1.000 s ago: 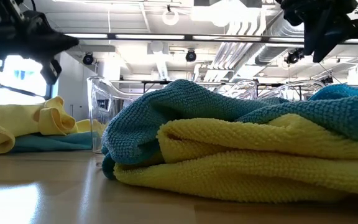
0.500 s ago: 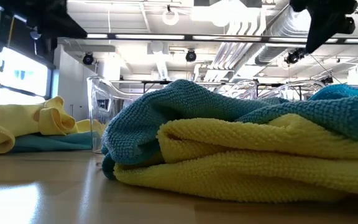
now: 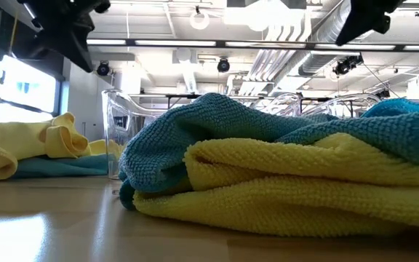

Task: Sort microfiber towel by color & place in baskets
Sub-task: Put the yellow microfiber cloth into the left transparent bin

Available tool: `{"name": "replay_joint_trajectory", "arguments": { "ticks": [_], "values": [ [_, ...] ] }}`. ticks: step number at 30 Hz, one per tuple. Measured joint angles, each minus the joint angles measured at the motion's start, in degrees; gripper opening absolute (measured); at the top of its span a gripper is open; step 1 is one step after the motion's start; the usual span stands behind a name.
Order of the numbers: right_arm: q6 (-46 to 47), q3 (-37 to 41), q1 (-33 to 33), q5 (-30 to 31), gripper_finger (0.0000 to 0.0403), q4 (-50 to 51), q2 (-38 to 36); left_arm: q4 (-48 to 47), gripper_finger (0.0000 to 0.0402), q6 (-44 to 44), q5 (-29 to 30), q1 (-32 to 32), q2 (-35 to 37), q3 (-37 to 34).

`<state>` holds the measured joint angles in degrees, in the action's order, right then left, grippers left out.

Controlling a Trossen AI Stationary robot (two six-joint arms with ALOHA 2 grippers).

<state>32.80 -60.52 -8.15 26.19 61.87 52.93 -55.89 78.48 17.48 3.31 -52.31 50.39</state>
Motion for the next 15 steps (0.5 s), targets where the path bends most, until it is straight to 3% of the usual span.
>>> {"name": "replay_joint_trajectory", "arguments": {
  "ticks": [9, 15],
  "values": [
    [-6.0, 17.7, 3.3, -6.8, 0.0, -15.0, -17.2, 0.2, 0.0, 18.7, 5.2, 12.8, -5.6, 0.0],
    [-9.8, 28.7, 6.3, -17.0, 0.0, -28.9, -27.4, -1.5, 0.0, 25.3, 5.3, 16.1, -9.3, 0.0]
  ]
}}
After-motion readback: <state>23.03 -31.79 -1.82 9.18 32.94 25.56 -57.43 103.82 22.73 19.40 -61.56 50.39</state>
